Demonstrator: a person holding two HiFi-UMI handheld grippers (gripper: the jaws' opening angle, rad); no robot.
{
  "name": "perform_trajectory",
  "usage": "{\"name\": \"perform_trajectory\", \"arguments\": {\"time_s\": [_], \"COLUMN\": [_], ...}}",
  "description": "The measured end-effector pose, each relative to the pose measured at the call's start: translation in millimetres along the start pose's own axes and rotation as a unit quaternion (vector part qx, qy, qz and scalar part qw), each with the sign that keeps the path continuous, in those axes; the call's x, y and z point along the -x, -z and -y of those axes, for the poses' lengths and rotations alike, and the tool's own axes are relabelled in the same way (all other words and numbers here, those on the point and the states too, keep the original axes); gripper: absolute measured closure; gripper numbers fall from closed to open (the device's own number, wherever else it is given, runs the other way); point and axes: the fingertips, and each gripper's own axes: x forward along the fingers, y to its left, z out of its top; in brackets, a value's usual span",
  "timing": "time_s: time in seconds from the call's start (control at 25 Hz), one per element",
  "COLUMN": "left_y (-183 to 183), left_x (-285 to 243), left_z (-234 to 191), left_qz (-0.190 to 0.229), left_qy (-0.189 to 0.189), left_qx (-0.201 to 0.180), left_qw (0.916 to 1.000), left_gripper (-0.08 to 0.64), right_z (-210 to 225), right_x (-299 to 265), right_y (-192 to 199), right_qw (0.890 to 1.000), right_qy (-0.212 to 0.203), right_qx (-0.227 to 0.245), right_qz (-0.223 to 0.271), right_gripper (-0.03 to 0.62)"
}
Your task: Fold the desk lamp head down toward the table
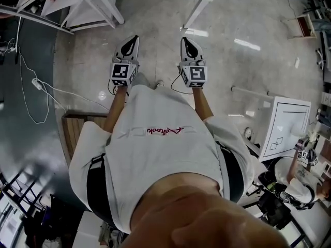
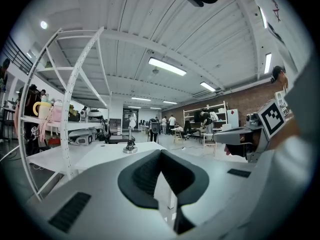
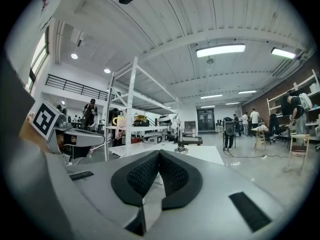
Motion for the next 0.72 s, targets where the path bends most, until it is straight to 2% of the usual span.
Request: {"name": "perform_trajectory", "arguments": {"time_s": [0.72], "left_y": [11], "left_x": [-47], "left_z": [-9], "left_qz": [0.001], "left_qy": [0.0], "left_qx": [0.011], "left_qw": [0.9999], "left_gripper": [0.535], "right_z": [27], "right_x": [-32], "right_y": [12], "right_qw": [1.0], "right_qy": [-0.007], "right_qx": [0.011], "right_qz": [-0.006], "right_gripper": [0.577]}}
